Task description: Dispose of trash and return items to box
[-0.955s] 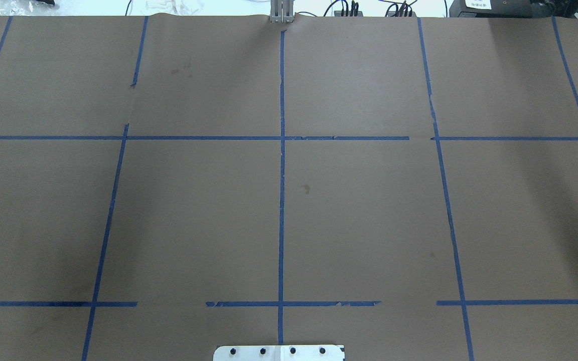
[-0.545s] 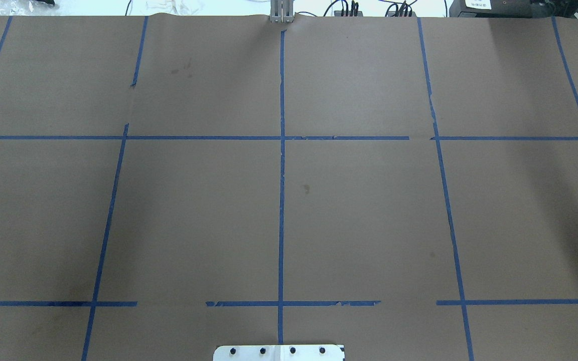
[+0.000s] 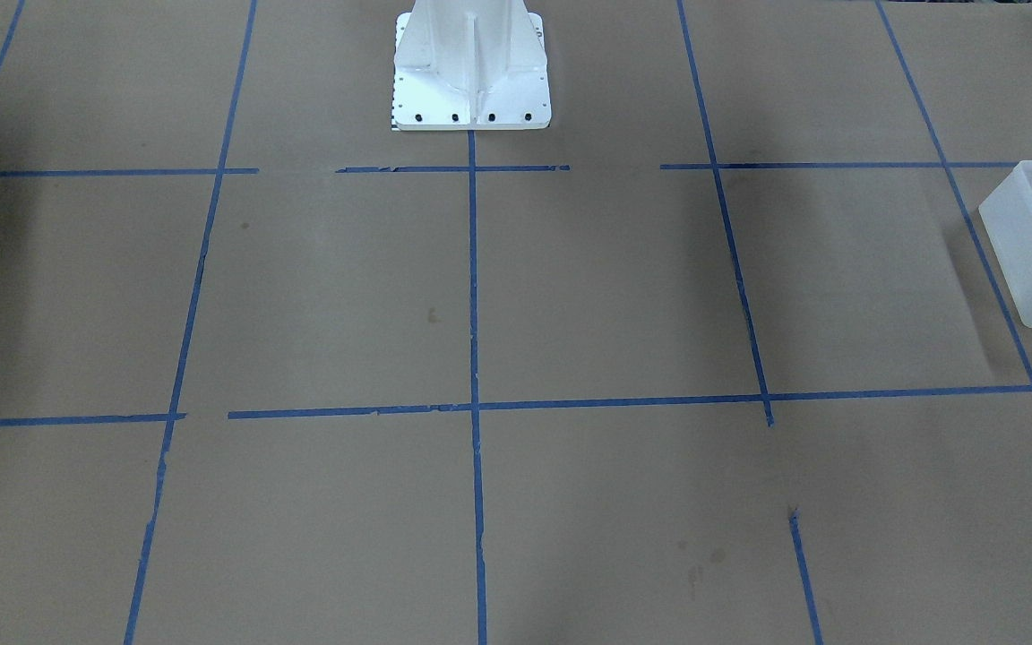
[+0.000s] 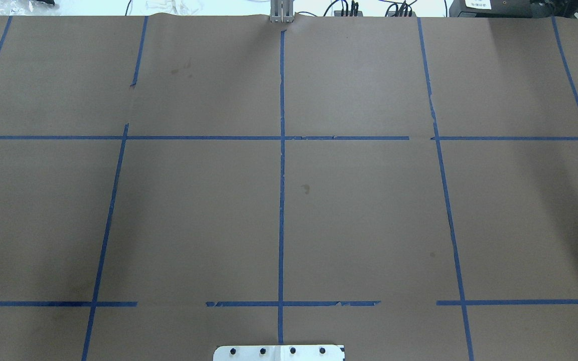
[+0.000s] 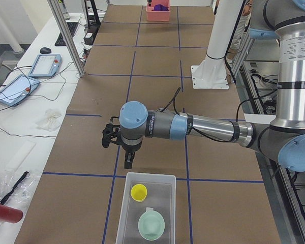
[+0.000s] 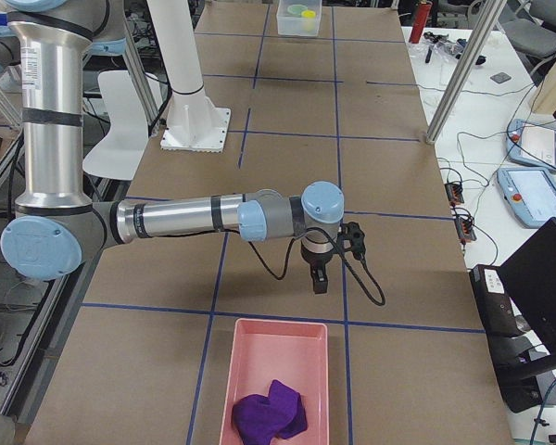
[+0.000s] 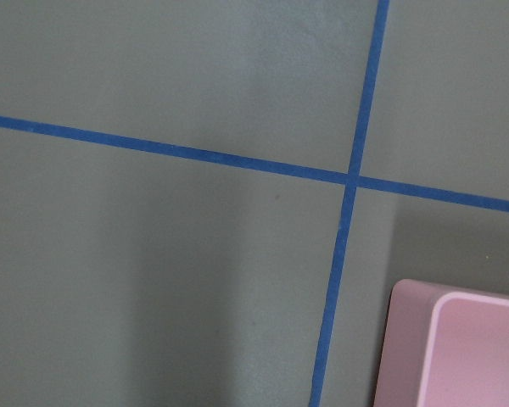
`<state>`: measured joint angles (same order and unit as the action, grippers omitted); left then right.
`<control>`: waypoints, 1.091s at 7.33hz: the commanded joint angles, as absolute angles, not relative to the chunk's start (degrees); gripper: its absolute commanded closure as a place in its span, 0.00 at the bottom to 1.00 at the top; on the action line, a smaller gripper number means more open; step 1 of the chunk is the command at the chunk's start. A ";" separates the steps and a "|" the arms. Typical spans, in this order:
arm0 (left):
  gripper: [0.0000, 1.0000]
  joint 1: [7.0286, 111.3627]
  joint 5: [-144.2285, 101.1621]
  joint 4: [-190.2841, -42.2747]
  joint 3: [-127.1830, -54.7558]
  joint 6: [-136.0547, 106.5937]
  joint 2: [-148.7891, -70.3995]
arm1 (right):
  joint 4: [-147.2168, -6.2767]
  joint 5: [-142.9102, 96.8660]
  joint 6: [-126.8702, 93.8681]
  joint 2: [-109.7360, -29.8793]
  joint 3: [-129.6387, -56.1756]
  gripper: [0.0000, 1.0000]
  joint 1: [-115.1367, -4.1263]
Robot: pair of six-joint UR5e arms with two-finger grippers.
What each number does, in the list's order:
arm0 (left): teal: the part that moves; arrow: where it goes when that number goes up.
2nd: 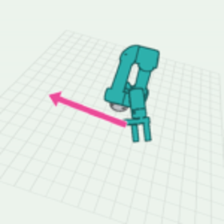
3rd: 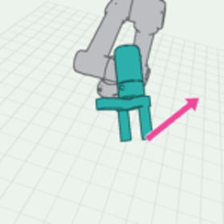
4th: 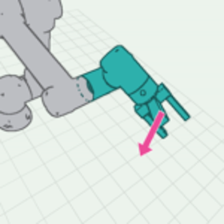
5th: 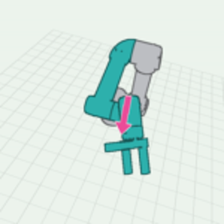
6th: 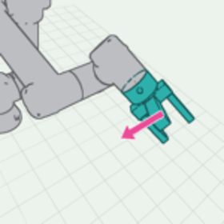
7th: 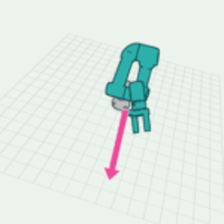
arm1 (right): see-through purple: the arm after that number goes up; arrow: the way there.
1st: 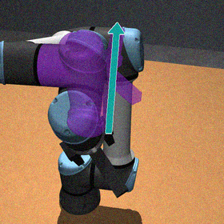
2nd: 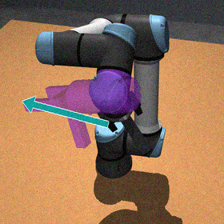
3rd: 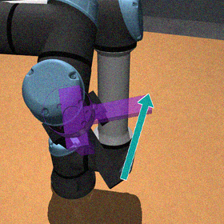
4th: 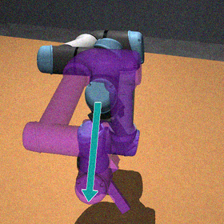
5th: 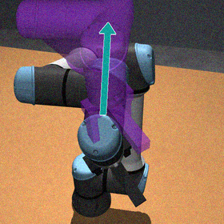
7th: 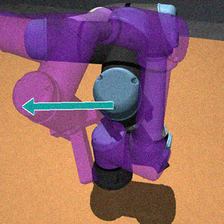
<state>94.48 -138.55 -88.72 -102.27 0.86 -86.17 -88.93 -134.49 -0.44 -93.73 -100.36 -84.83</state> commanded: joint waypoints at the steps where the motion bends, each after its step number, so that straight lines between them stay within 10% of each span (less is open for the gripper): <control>1: 0.00 92.56 -138.34 -88.95 -101.95 0.70 -86.13 | -88.86 -134.56 -0.61 -94.22 -99.23 0.00 -84.81; 8: 0.00 88.42 -138.96 -89.12 -99.58 0.70 -86.40 | -88.94 -134.39 -0.53 -94.57 -98.35 0.00 -84.81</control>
